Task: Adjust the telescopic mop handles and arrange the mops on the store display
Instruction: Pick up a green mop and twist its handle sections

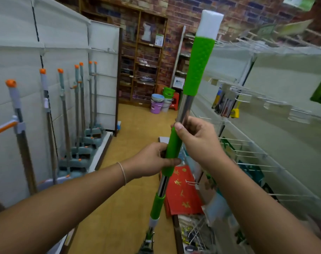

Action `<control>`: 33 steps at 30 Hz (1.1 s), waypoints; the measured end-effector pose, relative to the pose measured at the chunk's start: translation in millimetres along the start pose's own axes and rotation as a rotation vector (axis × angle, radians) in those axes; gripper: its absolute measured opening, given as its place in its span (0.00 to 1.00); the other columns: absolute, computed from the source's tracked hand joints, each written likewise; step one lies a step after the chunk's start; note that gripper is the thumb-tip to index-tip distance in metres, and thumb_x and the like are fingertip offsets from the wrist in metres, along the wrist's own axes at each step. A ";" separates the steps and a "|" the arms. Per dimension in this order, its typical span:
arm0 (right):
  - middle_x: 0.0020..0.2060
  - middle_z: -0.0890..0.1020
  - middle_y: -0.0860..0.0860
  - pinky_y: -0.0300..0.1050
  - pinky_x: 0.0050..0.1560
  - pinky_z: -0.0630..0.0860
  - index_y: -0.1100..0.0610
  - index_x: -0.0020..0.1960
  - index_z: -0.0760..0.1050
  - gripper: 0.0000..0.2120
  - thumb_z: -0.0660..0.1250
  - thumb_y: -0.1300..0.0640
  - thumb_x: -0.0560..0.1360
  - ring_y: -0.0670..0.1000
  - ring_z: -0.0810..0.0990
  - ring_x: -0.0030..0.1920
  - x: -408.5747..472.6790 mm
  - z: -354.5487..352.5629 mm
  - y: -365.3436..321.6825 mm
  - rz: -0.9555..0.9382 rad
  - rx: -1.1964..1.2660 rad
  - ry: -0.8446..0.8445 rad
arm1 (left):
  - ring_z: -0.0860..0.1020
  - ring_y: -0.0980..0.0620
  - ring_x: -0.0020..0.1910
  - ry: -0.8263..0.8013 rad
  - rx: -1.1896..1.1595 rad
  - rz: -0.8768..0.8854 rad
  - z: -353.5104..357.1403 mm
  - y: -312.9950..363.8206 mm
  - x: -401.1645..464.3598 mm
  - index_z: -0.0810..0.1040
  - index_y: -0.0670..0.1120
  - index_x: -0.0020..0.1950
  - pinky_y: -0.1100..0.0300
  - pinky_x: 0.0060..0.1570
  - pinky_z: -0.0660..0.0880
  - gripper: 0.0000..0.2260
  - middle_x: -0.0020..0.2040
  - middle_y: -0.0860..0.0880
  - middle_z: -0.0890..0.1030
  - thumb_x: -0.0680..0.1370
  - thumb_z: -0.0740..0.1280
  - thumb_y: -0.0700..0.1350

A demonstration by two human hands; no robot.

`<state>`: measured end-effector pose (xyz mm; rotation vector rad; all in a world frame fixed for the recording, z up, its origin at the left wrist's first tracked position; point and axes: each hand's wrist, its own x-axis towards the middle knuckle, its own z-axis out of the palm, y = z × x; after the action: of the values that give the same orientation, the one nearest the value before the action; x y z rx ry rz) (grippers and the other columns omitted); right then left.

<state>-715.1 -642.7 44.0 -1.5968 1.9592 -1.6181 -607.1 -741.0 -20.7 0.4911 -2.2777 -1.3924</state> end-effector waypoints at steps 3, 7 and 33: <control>0.44 0.82 0.65 0.53 0.44 0.79 0.65 0.49 0.79 0.10 0.66 0.57 0.79 0.50 0.78 0.40 38.6 7.5 26.7 -0.010 0.040 -0.021 | 0.83 0.51 0.47 0.022 -0.024 -0.034 -10.4 -15.3 35.8 0.80 0.45 0.51 0.56 0.48 0.81 0.09 0.47 0.46 0.83 0.75 0.72 0.47; 0.43 0.82 0.66 0.58 0.47 0.79 0.64 0.48 0.80 0.11 0.67 0.56 0.79 0.52 0.79 0.40 98.3 15.6 65.8 -0.024 0.066 -0.043 | 0.81 0.57 0.44 0.036 -0.049 -0.073 -26.0 -31.3 88.5 0.79 0.50 0.49 0.67 0.40 0.77 0.03 0.44 0.52 0.82 0.76 0.71 0.46; 0.33 0.79 0.51 0.35 0.31 0.74 0.61 0.47 0.79 0.08 0.69 0.55 0.77 0.40 0.77 0.30 448.1 103.7 226.5 -0.124 0.073 -0.100 | 0.79 0.61 0.45 0.052 0.096 -0.213 -177.3 -166.4 412.3 0.76 0.53 0.51 0.68 0.39 0.72 0.08 0.46 0.57 0.80 0.75 0.71 0.52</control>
<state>-977.1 -1083.4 40.6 -1.7667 1.7642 -1.5990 -850.5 -1153.1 -27.4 0.8123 -2.3125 -1.3544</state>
